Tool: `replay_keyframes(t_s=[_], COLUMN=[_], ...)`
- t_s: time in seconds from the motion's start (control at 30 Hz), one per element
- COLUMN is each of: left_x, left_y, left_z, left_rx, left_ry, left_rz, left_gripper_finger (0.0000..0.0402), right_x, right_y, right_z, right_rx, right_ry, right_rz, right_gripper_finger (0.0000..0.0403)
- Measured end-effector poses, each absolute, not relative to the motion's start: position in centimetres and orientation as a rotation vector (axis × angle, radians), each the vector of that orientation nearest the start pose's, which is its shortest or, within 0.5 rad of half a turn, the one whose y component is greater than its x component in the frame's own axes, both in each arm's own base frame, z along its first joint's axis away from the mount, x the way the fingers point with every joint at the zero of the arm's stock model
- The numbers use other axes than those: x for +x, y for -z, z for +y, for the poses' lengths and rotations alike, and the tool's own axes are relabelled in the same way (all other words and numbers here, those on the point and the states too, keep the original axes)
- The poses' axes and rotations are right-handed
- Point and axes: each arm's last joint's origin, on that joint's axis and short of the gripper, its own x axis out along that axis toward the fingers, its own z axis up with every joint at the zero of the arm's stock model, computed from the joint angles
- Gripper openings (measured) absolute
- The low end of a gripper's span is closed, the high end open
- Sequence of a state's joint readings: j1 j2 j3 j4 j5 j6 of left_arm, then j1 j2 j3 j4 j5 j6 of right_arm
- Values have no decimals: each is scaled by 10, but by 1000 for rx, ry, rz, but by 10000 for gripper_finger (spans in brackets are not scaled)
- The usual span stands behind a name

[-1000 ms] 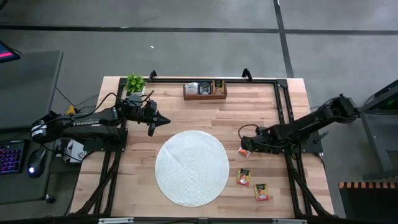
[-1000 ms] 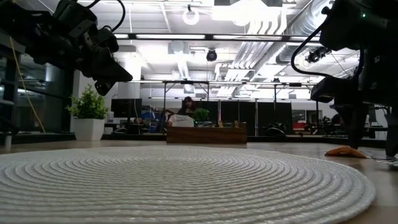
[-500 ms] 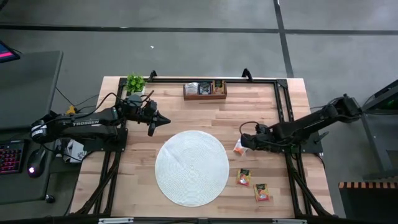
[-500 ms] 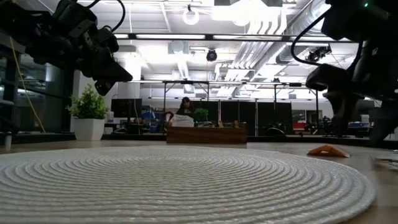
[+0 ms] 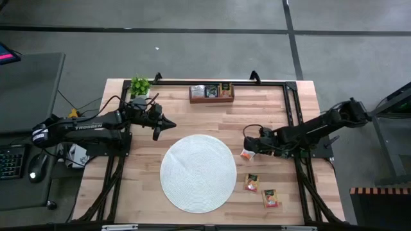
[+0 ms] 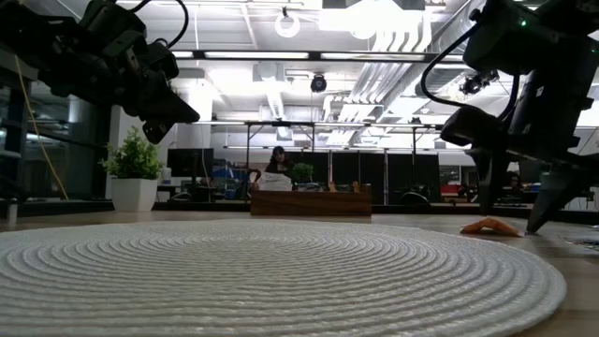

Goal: Pick & Place Tea
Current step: Put the white tea bag into the left section of the wooden organizer

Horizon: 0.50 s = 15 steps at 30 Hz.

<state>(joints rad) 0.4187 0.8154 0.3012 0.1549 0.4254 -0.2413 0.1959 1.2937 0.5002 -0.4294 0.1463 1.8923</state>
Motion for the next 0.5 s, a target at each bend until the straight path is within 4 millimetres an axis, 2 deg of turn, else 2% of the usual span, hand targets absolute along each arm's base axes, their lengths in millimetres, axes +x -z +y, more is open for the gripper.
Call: replay_keyframes(t_s=[0.33,0.5], left_x=[160,160], left_y=[-194,-194], left_z=[58,58], left_rx=[-386,-386], left_ry=[-33,-33], left_rz=[328,328], left_gripper_finger=[0,0], right_x=[199,200], right_y=[-129,-128], right_z=[31,28], right_rx=[1446,1452], right_ry=[1059,1065], right_rz=[803,800], right_gripper_finger=[239,210])
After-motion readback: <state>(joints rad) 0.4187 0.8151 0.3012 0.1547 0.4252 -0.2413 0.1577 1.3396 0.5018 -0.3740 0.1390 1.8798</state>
